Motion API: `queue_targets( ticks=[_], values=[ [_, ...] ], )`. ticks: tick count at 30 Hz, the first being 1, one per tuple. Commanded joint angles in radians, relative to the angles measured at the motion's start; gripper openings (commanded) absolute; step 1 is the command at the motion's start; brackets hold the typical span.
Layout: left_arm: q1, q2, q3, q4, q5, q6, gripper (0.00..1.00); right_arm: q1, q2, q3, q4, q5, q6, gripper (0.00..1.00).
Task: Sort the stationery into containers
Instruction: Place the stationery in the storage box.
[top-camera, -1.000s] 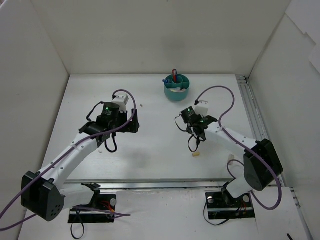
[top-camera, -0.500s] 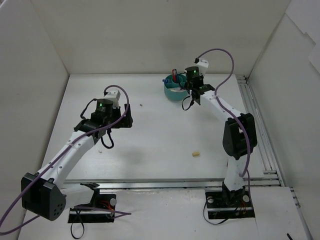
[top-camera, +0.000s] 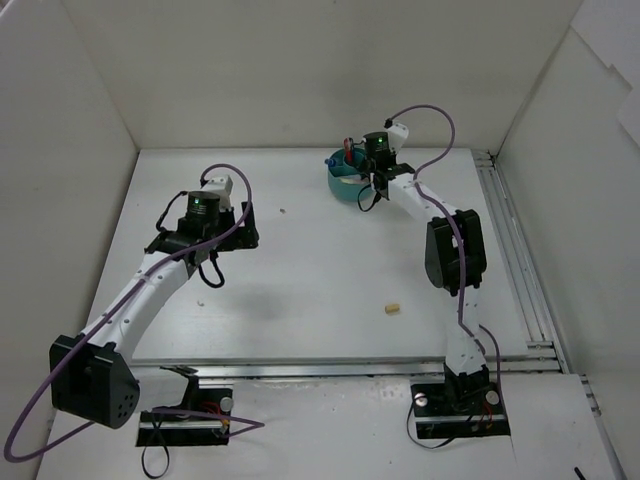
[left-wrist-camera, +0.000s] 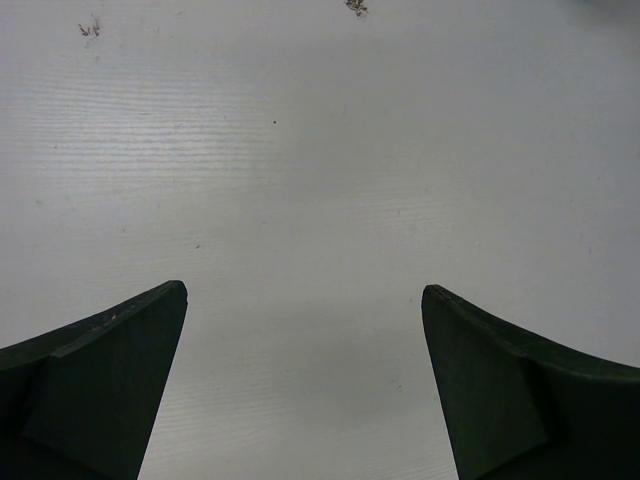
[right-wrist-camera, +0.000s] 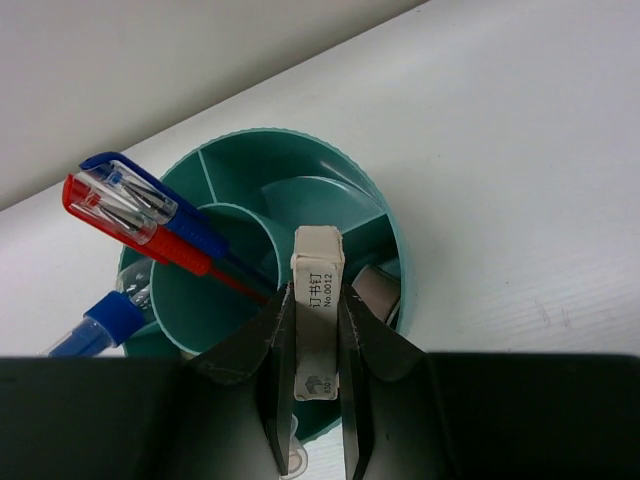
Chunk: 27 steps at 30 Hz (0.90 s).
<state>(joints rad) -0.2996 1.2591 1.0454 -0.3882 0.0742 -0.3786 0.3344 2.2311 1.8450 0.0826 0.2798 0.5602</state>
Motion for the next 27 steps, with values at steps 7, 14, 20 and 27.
queue_targets(
  ticks=[7, 14, 20, 27],
  values=[
    [0.019, -0.015, 0.05, 0.02, 0.013, 0.006, 1.0, 0.034, -0.053, 0.025, 0.057, 0.064, 0.086, 0.39],
    [0.019, -0.04, 0.038, 0.025, 0.019, 0.007, 1.0, 0.046, -0.166, -0.059, 0.085, 0.067, 0.049, 0.52],
    [0.019, -0.082, 0.016, 0.043, 0.047, 0.004, 1.0, 0.058, -0.379, -0.283, 0.105, 0.041, -0.037, 0.53],
    [0.01, -0.11, -0.022, 0.075, 0.111, 0.004, 1.0, 0.074, -0.689, -0.628, -0.073, -0.143, -0.215, 0.63]
  ],
)
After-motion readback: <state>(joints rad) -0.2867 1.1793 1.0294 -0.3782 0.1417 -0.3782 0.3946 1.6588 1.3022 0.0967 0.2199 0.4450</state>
